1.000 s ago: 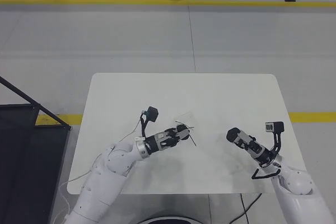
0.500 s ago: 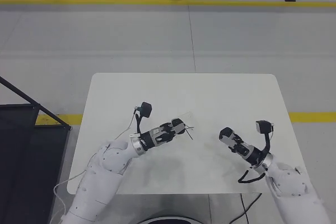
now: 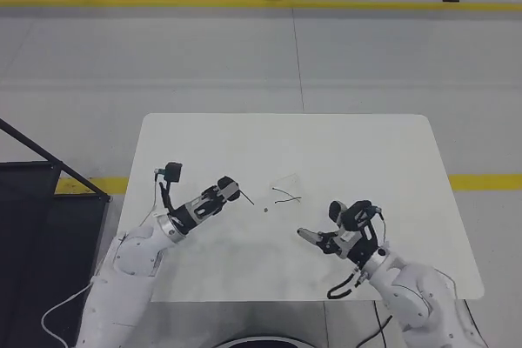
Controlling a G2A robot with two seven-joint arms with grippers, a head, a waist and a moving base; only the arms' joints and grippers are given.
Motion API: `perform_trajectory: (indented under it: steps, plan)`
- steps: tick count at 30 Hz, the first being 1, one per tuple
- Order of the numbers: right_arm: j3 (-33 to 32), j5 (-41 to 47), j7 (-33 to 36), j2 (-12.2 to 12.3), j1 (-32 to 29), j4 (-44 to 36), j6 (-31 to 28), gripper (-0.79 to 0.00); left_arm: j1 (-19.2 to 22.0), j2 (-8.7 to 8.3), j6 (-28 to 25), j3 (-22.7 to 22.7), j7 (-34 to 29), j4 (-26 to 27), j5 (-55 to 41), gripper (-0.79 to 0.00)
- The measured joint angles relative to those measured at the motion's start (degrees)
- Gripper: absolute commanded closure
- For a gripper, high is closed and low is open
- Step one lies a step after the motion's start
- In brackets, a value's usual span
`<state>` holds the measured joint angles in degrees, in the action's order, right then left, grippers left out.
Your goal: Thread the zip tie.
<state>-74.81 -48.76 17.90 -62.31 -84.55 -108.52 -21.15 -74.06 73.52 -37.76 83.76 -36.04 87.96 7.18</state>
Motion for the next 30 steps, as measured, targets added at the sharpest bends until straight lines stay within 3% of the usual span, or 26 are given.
perform_trajectory:
  steps: [8,11,15,21,24,30]
  plan:
    - [0.5,-1.1,-0.4,0.0,0.2,-1.2,-0.6,-0.785,0.0,0.0,0.0,0.0,0.0,0.0,0.0,0.0]
    - [3.1,-11.5,0.3,0.0,0.8,-4.5,0.0,-0.785,-0.2,-0.01,1.6,-0.7,0.8,1.2,1.1,0.0]
    - [11.8,-31.3,9.1,-1.0,4.4,-7.1,9.0,-0.785,-0.3,-0.22,3.7,-0.9,1.5,2.0,1.1,0.0]
    - [25.9,-47.2,17.9,-4.2,14.1,-1.3,16.4,-0.785,-1.3,-0.77,4.1,0.5,1.4,3.2,-0.4,0.0]
    - [29.0,-48.9,19.0,-5.2,16.4,1.0,19.3,-0.785,-1.8,-0.93,4.2,0.6,1.7,3.6,-0.9,0.0]
    - [28.5,-48.7,18.9,-5.2,16.2,0.8,19.1,-0.785,-1.8,-0.95,4.3,0.5,1.8,3.7,-0.9,0.0]
